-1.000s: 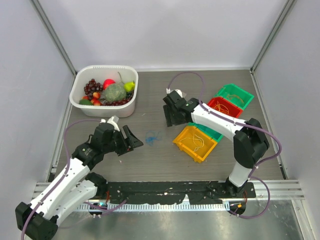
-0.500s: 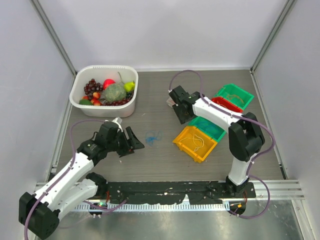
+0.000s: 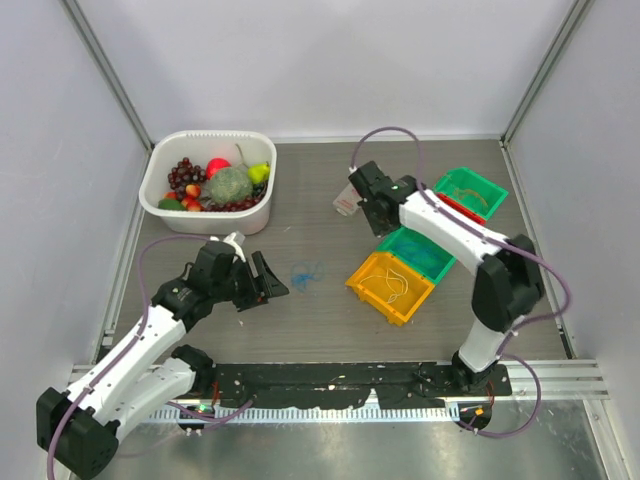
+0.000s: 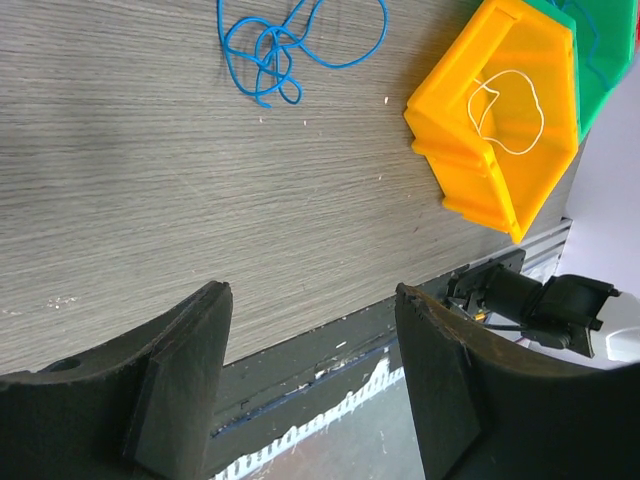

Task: Untangle the cables

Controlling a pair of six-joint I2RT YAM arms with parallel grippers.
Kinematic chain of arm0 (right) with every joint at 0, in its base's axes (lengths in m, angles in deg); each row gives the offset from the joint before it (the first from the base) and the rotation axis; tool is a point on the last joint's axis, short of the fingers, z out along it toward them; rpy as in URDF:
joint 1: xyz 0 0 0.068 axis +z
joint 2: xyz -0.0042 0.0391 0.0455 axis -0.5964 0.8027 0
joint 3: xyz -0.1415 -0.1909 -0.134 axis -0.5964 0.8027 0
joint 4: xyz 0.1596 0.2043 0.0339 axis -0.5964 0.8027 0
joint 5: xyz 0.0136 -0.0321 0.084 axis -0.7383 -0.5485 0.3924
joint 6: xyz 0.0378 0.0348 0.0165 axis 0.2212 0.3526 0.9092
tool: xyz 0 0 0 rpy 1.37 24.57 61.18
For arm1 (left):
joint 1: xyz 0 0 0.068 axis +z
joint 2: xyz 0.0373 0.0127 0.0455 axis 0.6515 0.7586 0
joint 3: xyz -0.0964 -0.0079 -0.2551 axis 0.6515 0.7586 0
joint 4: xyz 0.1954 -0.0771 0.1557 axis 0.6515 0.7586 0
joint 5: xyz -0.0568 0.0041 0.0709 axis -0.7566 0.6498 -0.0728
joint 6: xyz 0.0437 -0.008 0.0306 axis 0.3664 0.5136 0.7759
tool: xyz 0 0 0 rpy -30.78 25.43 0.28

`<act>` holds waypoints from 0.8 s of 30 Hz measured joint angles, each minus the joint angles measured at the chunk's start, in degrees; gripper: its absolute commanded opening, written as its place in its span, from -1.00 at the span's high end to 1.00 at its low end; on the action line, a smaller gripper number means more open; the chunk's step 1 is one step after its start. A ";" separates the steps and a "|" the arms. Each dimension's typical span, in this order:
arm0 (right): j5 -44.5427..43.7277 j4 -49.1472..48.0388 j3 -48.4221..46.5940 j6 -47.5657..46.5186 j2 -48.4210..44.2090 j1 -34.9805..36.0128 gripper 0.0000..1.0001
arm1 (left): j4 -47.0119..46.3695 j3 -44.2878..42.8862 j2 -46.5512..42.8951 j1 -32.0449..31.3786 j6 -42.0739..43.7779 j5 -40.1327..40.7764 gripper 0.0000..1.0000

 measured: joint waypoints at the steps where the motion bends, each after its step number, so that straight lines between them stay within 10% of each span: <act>1: -0.09 0.79 0.11 0.04 -2.34 0.00 0.99 | 0.00 0.00 0.02 0.00 0.15 -0.15 -0.40; 11: 1.77 7.21 4.07 -1.90 -25.83 -1.73 0.99 | -1.29 -0.02 3.19 0.00 0.74 -2.23 -0.38; 24: 11.87 10.47 8.31 -3.30 -12.35 -10.12 0.75 | -2.93 -0.68 5.25 0.04 0.72 -3.74 -0.37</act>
